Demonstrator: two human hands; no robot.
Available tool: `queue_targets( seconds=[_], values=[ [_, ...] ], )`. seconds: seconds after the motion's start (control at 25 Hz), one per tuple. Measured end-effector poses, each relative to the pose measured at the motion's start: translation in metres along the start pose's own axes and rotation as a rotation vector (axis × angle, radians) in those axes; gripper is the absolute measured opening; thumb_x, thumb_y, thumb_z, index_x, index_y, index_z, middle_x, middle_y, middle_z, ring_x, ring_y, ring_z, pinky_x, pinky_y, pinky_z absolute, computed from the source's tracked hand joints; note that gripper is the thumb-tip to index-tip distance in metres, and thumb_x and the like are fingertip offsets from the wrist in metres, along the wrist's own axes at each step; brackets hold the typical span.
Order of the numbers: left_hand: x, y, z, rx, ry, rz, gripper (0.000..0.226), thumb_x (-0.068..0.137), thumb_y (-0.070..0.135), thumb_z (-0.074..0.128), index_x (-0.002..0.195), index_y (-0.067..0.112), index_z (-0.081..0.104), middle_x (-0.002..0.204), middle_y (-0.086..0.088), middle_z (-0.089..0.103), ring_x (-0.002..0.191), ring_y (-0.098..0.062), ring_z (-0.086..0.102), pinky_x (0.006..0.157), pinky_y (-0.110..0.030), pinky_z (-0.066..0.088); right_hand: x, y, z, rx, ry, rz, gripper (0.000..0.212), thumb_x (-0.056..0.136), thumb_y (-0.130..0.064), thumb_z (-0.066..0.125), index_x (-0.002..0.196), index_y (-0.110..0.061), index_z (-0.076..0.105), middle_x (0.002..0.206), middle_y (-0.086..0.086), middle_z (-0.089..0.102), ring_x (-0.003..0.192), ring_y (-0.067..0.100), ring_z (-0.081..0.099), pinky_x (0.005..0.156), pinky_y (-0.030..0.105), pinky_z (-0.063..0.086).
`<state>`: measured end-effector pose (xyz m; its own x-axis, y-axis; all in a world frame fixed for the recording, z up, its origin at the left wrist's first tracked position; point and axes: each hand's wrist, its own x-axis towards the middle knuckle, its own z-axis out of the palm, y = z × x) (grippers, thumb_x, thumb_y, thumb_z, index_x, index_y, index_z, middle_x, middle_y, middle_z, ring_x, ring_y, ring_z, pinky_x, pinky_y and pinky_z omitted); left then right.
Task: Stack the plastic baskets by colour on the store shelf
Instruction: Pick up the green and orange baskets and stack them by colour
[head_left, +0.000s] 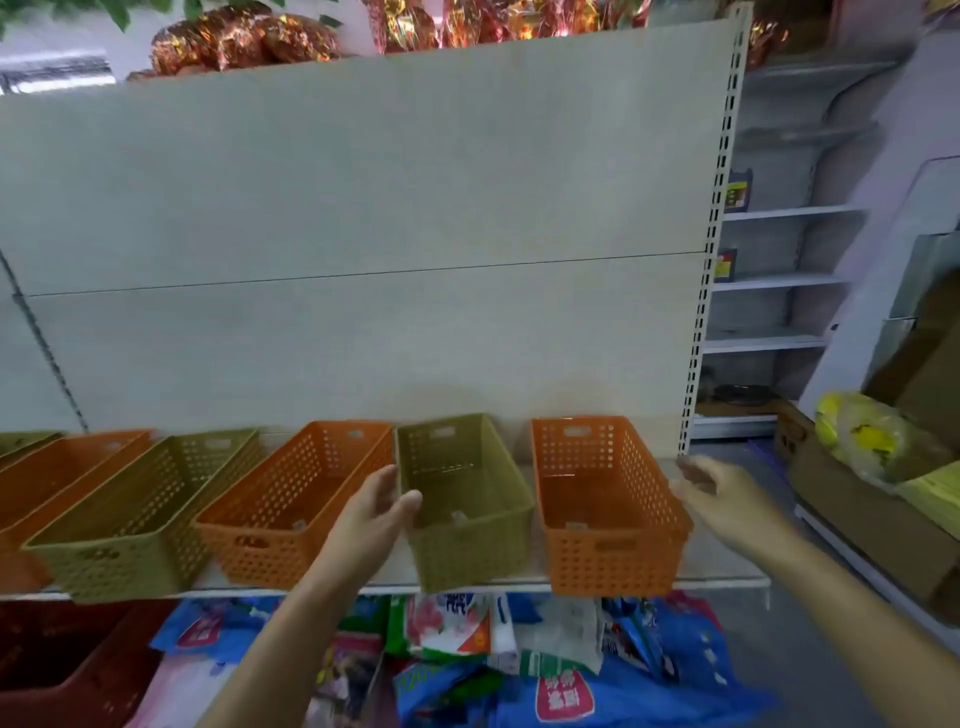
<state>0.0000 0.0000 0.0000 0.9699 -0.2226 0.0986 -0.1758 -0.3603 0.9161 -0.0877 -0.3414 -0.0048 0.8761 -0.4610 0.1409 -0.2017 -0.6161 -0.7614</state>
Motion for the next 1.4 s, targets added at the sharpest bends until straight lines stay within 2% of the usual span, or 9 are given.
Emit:
queue_targets(
  seconds=[0.08, 0.2, 0.36, 0.52, 0.76, 0.92, 1.04, 1.16, 1.4],
  values=[
    [0.035, -0.008, 0.015, -0.032, 0.096, -0.156, 0.042, 0.100, 0.024, 0.053, 0.140, 0.019, 0.043, 0.113, 0.009, 0.056, 0.098, -0.010, 0.055, 0.079, -0.025, 0.043, 0.037, 0.014, 0.006, -0.060, -0.043, 0.143, 0.061, 0.093, -0.035, 0.057, 0.144, -0.006, 0.039, 0.140, 0.014, 0.053, 0.123, 0.029, 0.054, 0.097, 0.038, 0.045],
    [0.064, -0.028, 0.029, -0.061, 0.090, -0.357, 0.033, 0.100, 0.021, 0.051, 0.131, 0.012, 0.052, 0.116, -0.004, 0.064, 0.092, -0.019, 0.062, 0.075, -0.031, 0.051, 0.069, 0.026, 0.024, -0.169, -0.197, 0.317, 0.061, 0.093, -0.045, 0.052, 0.139, -0.006, 0.041, 0.107, 0.013, 0.068, 0.086, 0.026, 0.068, 0.067, 0.035, 0.055],
    [0.079, -0.041, 0.039, -0.014, 0.165, -0.379, 0.021, 0.098, 0.008, 0.049, 0.109, 0.018, 0.064, 0.097, -0.005, 0.069, 0.083, -0.019, 0.066, 0.061, -0.030, 0.053, 0.088, 0.046, 0.037, -0.095, -0.221, 0.239, 0.039, 0.095, -0.036, 0.049, 0.089, -0.002, 0.068, 0.070, 0.016, 0.073, 0.060, 0.028, 0.071, 0.057, 0.038, 0.056],
    [0.067, -0.042, 0.042, -0.032, 0.272, -0.263, 0.025, 0.098, 0.008, 0.049, 0.105, 0.020, 0.070, 0.099, -0.005, 0.074, 0.090, -0.023, 0.070, 0.078, -0.038, 0.059, 0.083, 0.059, 0.044, -0.179, -0.076, 0.126, 0.028, 0.095, -0.015, 0.045, 0.079, -0.006, 0.065, 0.068, 0.015, 0.068, 0.060, 0.032, 0.066, 0.057, 0.035, 0.049],
    [0.021, -0.046, 0.030, -0.087, 0.310, -0.090, 0.038, 0.098, 0.007, 0.048, 0.128, 0.028, 0.060, 0.104, 0.009, 0.071, 0.095, -0.009, 0.068, 0.085, -0.037, 0.059, 0.037, 0.055, 0.030, -0.156, 0.110, 0.008, 0.024, 0.097, -0.020, 0.042, 0.110, -0.023, 0.062, 0.078, 0.005, 0.066, 0.062, 0.022, 0.062, 0.054, 0.033, 0.046],
    [-0.022, -0.043, 0.006, -0.123, 0.311, -0.036, 0.042, 0.098, 0.003, 0.050, 0.108, 0.042, 0.062, 0.101, 0.006, 0.071, 0.091, -0.014, 0.068, 0.077, -0.036, 0.059, -0.003, 0.028, 0.031, -0.087, 0.124, -0.039, 0.020, 0.098, -0.016, 0.042, 0.101, -0.022, 0.061, 0.075, 0.004, 0.066, 0.060, 0.022, 0.062, 0.053, 0.032, 0.048],
    [-0.059, -0.045, -0.020, -0.173, 0.339, -0.021, 0.043, 0.097, 0.000, 0.051, 0.120, 0.034, 0.062, 0.103, 0.013, 0.069, 0.094, -0.012, 0.067, 0.079, -0.033, 0.056, -0.040, 0.010, 0.038, -0.064, 0.124, -0.040, 0.021, 0.096, -0.017, 0.042, 0.087, -0.021, 0.060, 0.068, 0.005, 0.064, 0.055, 0.024, 0.061, 0.050, 0.035, 0.048],
    [-0.098, -0.052, -0.056, -0.154, 0.377, 0.020, 0.045, 0.095, -0.001, 0.053, 0.111, 0.040, 0.063, 0.103, 0.013, 0.071, 0.090, -0.014, 0.070, 0.079, -0.037, 0.059, -0.076, -0.008, 0.048, -0.053, 0.152, -0.043, 0.019, 0.095, -0.015, 0.045, 0.084, -0.019, 0.060, 0.071, 0.005, 0.064, 0.060, 0.025, 0.061, 0.057, 0.039, 0.052],
    [-0.174, -0.079, -0.161, -0.178, 0.500, 0.046, 0.042, 0.094, -0.002, 0.055, 0.126, 0.025, 0.061, 0.100, 0.003, 0.073, 0.078, -0.009, 0.069, 0.060, -0.014, 0.056, -0.143, -0.072, 0.085, 0.089, 0.213, -0.064, 0.019, 0.094, -0.007, 0.046, 0.089, -0.020, 0.059, 0.074, 0.011, 0.062, 0.068, 0.029, 0.060, 0.069, 0.046, 0.054]
  ],
)
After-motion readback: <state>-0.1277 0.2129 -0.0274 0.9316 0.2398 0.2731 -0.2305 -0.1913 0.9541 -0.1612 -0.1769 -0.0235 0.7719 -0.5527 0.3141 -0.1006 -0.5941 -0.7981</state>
